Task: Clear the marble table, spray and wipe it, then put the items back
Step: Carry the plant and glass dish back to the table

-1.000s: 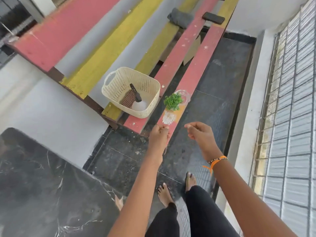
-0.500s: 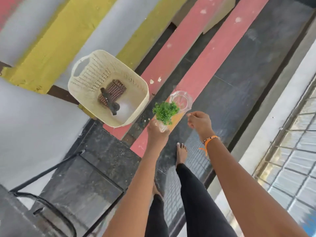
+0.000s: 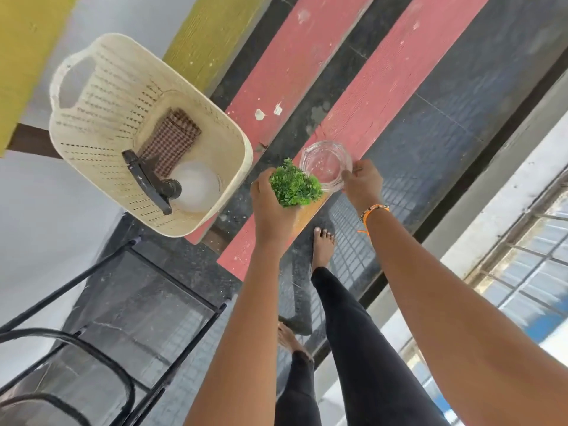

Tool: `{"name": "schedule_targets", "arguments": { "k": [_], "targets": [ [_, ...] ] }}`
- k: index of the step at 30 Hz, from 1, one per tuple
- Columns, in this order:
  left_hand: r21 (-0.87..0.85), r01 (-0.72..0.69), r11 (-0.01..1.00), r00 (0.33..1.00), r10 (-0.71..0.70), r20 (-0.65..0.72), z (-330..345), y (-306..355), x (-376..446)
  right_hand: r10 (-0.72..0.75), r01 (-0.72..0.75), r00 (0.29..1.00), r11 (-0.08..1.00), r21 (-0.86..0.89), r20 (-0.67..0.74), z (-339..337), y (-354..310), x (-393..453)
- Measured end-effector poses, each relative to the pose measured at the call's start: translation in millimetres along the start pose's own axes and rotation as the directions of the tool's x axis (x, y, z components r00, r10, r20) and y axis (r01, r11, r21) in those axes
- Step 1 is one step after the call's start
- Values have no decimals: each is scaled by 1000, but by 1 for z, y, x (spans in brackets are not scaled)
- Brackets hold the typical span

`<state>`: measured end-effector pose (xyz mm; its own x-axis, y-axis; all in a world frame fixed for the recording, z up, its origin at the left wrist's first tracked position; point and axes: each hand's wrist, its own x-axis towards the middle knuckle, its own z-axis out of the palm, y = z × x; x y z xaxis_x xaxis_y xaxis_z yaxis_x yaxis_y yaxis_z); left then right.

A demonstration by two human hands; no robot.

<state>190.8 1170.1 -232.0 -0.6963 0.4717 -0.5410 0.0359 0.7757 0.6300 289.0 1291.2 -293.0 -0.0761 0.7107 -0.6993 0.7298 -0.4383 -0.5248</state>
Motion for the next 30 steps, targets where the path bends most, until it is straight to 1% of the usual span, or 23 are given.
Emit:
{"name": "schedule_targets", "arguments": {
  "k": [3,6,11,13,15,17,19,21,23,26,27,30],
  "targets": [
    [23,-5,1000,1000,6,-28,-2,-6,8,2,-2,1000,1000,16,-8,0,3,1],
    [1,4,1000,999,-4,-32,-5,-9,5,12,-13,1000,999,30,12,-4,8,-3],
    [-36,46,998,999,-46,11,-11,-14,-18,-2,1,1000,998,62,13,-9,17,-24],
    [-59,63,996,998,-63,1,-16,-16,-32,-4,3,1000,998,60,11,-10,19,-39],
    [-178,139,974,990,-143,-8,-25,-17,-49,5,-6,1000,999,44,20,-9,22,-59],
    [-324,230,918,969,-245,-5,-35,-21,-67,7,-8,1000,998,61,29,-6,25,-79],
    [-421,261,869,954,-299,-26,-51,-28,-87,0,-4,999,996,87,42,-2,25,-102],
    [-534,258,805,944,-328,-38,-73,-37,-110,-27,24,998,997,69,53,4,24,-132],
    [-604,236,762,938,-340,-63,-95,-45,-132,-75,71,995,996,57,65,10,22,-162],
    [-681,146,717,936,-324,-140,-140,-64,-177,-194,184,977,977,106,88,22,19,-219],
    [-701,130,701,939,-314,-139,-145,-64,-182,-216,205,972,972,116,89,20,17,-225],
    [-743,43,668,940,-279,-196,-188,-82,-231,-329,314,939,939,143,98,25,17,-279]
  ]
}}
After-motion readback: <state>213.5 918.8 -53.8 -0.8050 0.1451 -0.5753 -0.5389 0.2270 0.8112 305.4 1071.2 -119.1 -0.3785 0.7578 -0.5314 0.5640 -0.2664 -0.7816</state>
